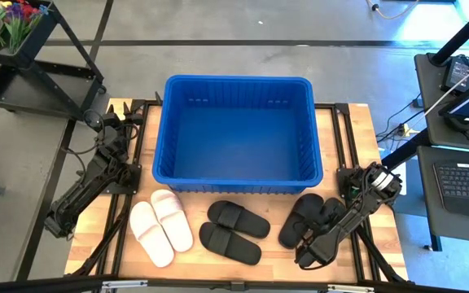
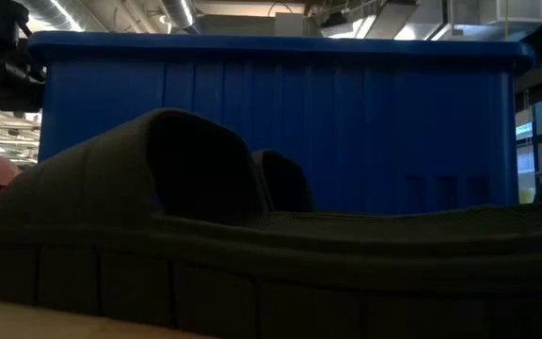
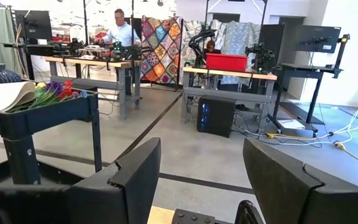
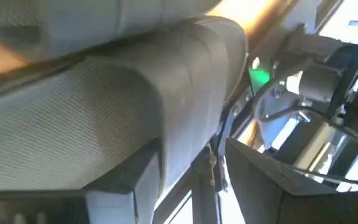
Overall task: Pick and place slides into bin
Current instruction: Put the black slide into the blue bin
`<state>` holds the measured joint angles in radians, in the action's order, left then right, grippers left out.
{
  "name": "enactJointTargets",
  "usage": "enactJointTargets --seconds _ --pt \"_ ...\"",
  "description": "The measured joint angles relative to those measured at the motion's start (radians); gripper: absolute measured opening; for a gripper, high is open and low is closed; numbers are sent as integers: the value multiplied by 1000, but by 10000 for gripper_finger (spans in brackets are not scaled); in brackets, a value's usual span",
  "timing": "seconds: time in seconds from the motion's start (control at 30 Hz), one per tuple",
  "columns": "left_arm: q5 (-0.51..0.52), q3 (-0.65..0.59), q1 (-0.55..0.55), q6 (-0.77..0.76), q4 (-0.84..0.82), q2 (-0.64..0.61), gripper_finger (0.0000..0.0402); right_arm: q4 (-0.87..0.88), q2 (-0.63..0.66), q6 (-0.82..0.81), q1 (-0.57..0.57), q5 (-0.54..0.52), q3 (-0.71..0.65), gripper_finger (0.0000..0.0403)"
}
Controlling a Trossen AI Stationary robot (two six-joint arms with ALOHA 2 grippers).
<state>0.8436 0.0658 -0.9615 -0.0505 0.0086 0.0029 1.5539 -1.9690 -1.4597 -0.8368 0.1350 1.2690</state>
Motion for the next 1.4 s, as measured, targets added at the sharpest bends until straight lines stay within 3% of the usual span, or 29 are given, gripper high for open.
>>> enactJointTargets --seconds 0.73,1.13,1.4 --pt "0 0 0 0 0 0 224 -26 0 2 0 -61 0 176" --pt "0 0 0 0 0 0 224 -62 1 2 0 -54 -3 88" --pt "0 0 0 0 0 0 224 -77 3 2 1 6 -59 51"
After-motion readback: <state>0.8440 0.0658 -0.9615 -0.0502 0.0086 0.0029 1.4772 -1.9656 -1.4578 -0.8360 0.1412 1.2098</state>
